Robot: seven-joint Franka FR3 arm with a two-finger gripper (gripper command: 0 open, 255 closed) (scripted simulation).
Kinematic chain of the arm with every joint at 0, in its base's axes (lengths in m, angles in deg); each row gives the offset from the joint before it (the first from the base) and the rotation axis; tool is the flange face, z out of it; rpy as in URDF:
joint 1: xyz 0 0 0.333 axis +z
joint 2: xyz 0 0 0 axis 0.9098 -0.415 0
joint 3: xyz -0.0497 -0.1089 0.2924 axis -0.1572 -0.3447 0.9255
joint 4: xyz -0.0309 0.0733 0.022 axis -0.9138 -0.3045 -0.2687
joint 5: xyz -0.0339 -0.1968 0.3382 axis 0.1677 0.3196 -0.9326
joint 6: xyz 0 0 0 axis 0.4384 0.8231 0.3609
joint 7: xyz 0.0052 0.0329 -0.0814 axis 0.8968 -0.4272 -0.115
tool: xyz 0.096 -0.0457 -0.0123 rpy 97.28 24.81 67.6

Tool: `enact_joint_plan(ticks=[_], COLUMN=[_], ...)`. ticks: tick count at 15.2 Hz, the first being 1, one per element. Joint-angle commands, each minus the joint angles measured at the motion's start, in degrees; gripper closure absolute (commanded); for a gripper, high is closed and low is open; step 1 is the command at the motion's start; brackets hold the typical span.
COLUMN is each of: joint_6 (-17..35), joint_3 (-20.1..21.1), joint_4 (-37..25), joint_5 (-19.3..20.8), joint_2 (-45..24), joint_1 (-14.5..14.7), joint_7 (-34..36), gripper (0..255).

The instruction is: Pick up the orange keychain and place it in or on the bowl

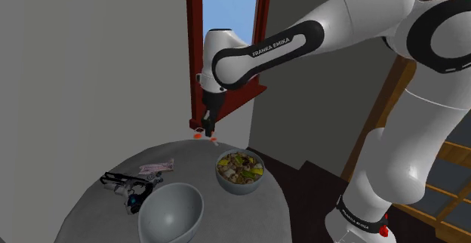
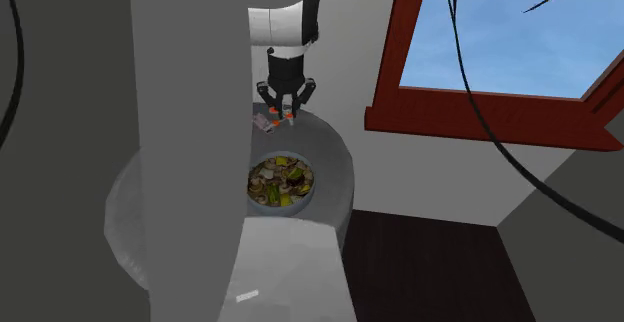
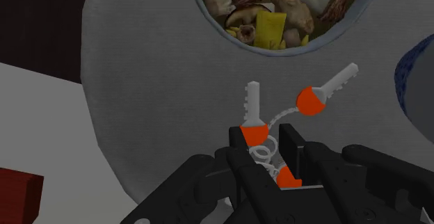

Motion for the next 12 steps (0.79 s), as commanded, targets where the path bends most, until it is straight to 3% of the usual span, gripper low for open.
enact_joint_plan(ticks=[1,9,12], joint_6=[0.6,-1.3,0.2], joint_3=[0.0,-0.5,-0.5], joint_4=[4.8,22.2,24.2], joint_5=[-0.8,-3.6,-3.9], joint_2=[4.2,23.6,24.1], joint_1=[0.1,1.5,1.7], joint_7=[-0.3,-1.5,-1.6], gripper=[255,255,255])
